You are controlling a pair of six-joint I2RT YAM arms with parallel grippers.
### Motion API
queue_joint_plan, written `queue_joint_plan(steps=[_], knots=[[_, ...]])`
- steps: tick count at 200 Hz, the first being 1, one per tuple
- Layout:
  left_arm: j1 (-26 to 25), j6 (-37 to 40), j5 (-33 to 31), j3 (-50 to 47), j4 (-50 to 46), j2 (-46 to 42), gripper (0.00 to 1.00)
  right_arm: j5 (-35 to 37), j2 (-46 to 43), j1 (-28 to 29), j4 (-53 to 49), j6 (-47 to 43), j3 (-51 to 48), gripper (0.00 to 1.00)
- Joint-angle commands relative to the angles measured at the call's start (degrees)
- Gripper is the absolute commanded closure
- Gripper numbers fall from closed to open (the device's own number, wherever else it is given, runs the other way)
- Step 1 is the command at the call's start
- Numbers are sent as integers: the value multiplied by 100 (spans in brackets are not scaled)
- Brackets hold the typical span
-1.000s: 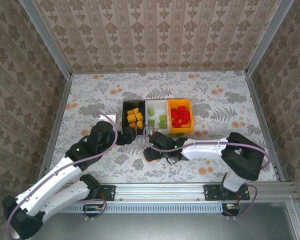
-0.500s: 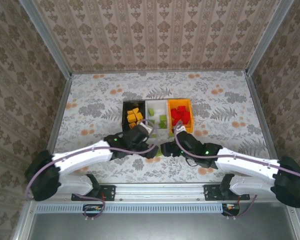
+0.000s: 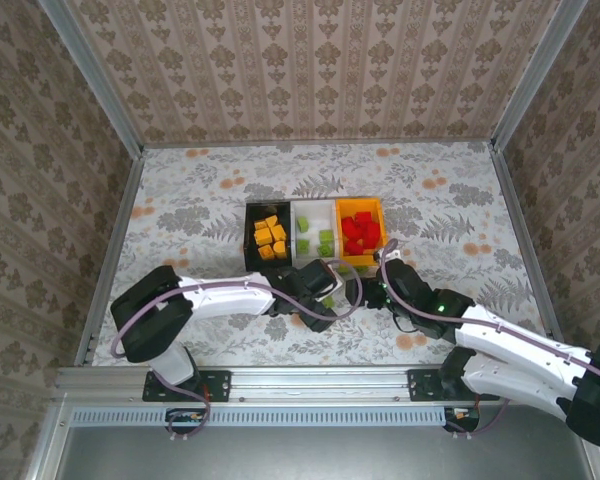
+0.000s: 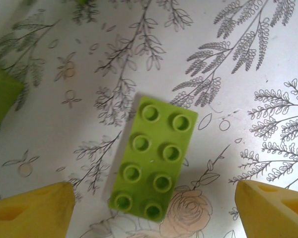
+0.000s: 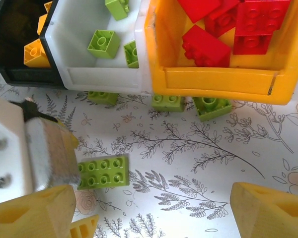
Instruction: Sort the legos into containers by color
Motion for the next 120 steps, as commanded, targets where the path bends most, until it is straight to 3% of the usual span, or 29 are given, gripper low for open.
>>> queue_joint_plan(steps=[1, 36, 75, 120], knots=[[-44, 255, 57, 226, -56, 221, 19, 11, -175, -99, -203, -19, -47, 17], [-45, 300, -42, 235, 77, 529, 26, -8, -273, -169, -251, -56, 23, 17], [-50, 376, -28, 347, 57, 800, 48, -9, -351, -222, -325, -77, 84, 17], [-86, 441, -308, 223, 46, 739, 62, 13, -420, -278, -337, 29, 59, 17]])
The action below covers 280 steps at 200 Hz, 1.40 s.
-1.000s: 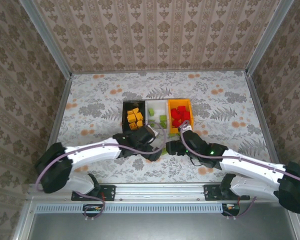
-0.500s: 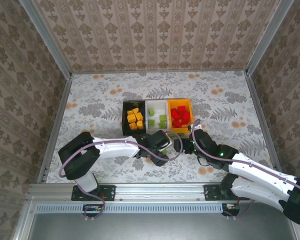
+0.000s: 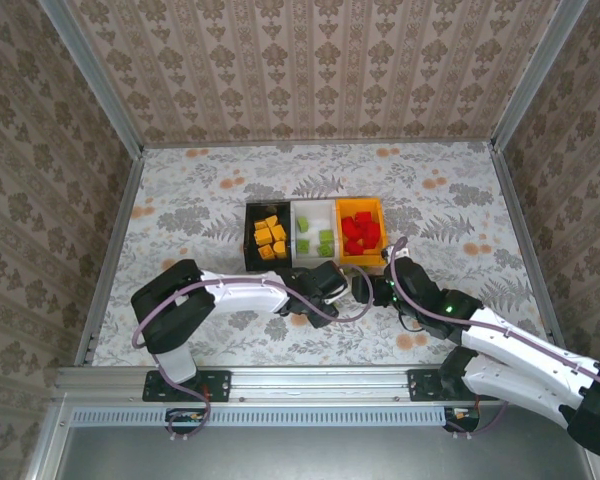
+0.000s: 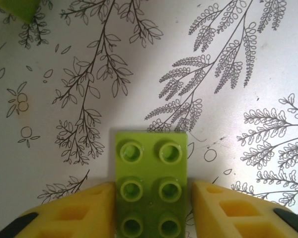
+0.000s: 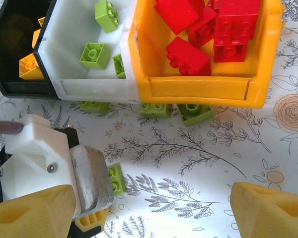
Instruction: Sort the legos into containers by color
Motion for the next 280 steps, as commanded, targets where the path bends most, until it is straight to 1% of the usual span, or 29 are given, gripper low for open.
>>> queue_joint_plan(steps=[1, 11, 42, 86, 125, 148, 163, 178, 192, 205, 225, 235, 254, 260, 268, 280], knots=[[-5, 152, -360, -103, -95, 137, 62, 16, -133, -42, -130, 57, 59, 17], [-25, 156, -421, -117, -88, 137, 66, 44, -145, -60, -124, 92, 68, 17], [-53, 111, -412, -252, 35, -33, 71, 190, -178, -75, -175, 206, 94, 17], [-53, -10, -459, -509, 168, -628, 75, 359, -235, -86, -244, 306, 111, 17], [12, -246, -418, -703, 328, -1513, 76, 486, -185, -112, -242, 371, 112, 17], [399, -426, -198, -533, 446, -1978, 76, 489, -70, -121, -228, 385, 151, 17], [878, -575, 34, -248, 513, -2015, 74, 479, 66, -147, -212, 388, 203, 17], [1415, -754, 386, 166, 504, -1728, 74, 456, 247, -153, -214, 401, 273, 17], [1760, -862, 623, 573, 487, -1321, 73, 462, 411, -173, -278, 404, 369, 17], [1922, -899, 784, 935, 470, -924, 74, 450, 479, -192, -313, 397, 419, 17], [2034, -881, 829, 1413, 400, -409, 73, 453, 465, -209, -317, 379, 419, 17], [2100, -903, 868, 1601, 362, -189, 66, 433, 464, -237, -316, 366, 410, 17], [2219, -1031, 919, 1800, 359, 89, 37, 353, 546, -307, -349, 361, 460, 17], [2256, -1070, 942, 1822, 389, 123, 30, 308, 608, -343, -363, 353, 491, 17], [2296, -1113, 995, 1834, 429, 124, 24, 248, 698, -391, -365, 328, 526, 17], [2311, -1211, 1086, 1834, 503, 4, 17, 204, 870, -466, -356, 296, 596, 16]])
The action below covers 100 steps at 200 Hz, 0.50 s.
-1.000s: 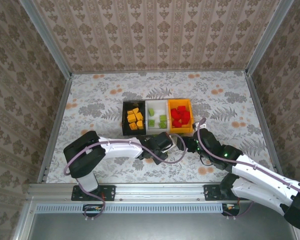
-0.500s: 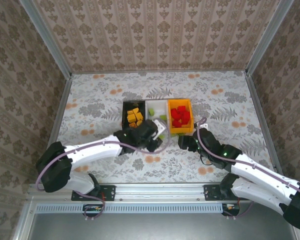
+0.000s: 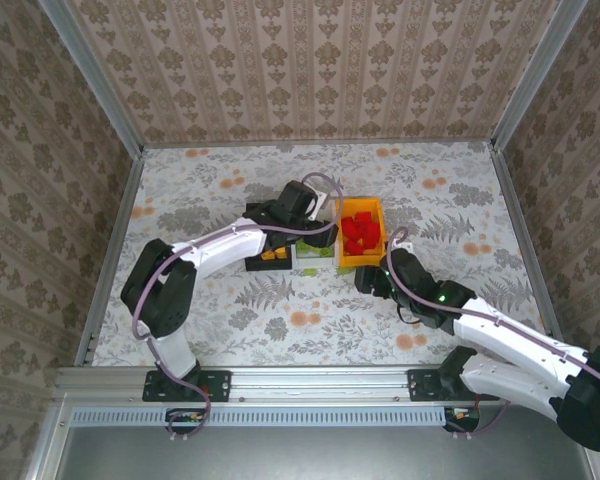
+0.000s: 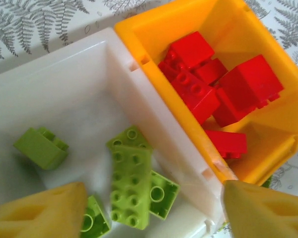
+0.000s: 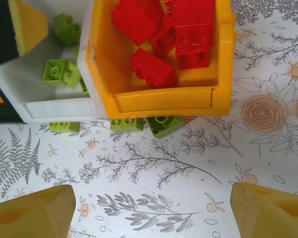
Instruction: Sort the legos into containers by color
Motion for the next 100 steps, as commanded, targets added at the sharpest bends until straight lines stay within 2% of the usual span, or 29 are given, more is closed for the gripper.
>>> queue_joint_plan(steps=[1, 33, 100], knots=[[117, -249, 280, 186, 10, -157, 16, -85, 265, -132, -207, -8, 279, 16], [83, -630, 405, -407, 291, -1104, 0, -258, 838, -416, -92, -81, 524, 16], [151, -1896, -84, -3368, 185, -4010, 0, -838, 1974, -918, 787, -177, 653, 15]])
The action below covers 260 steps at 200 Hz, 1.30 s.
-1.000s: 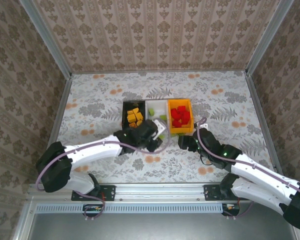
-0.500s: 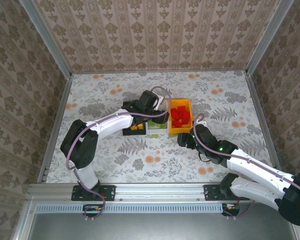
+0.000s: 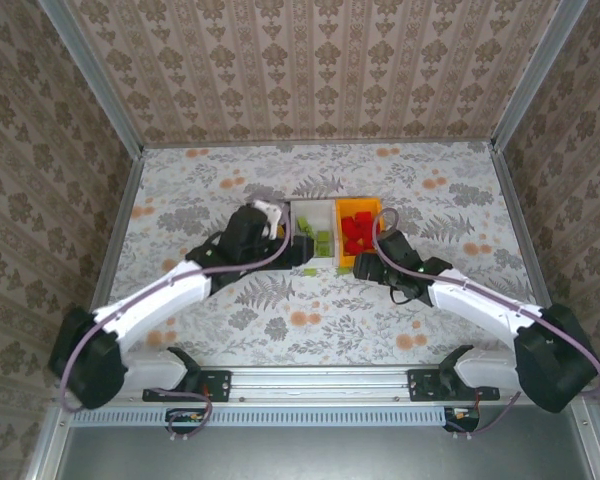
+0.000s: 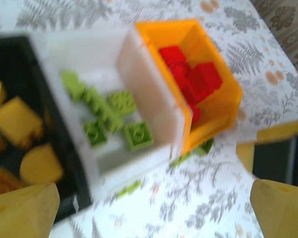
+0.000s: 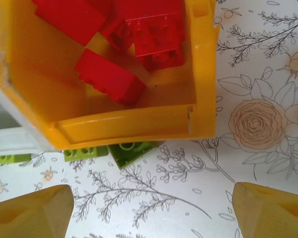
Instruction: Sort the legos into containers by color
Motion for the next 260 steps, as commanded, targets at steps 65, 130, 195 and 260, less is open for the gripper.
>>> queue_joint_plan(steps=[65, 130, 195, 260], knots=[[344, -946, 209, -1951, 651, -663, 7, -406, 769, -215, 673, -162, 337, 16], [973, -580, 615, -1627, 1626, 691, 16, -471, 1317, -292, 897, -264, 641, 17], [1554, -224, 917, -1063, 1653, 1391, 20, -548, 1926, -396, 917, -398, 1204, 18], [1161, -583, 1011, -1226, 1421, 263, 4, -298, 1063, -253, 465, -387, 823, 18]])
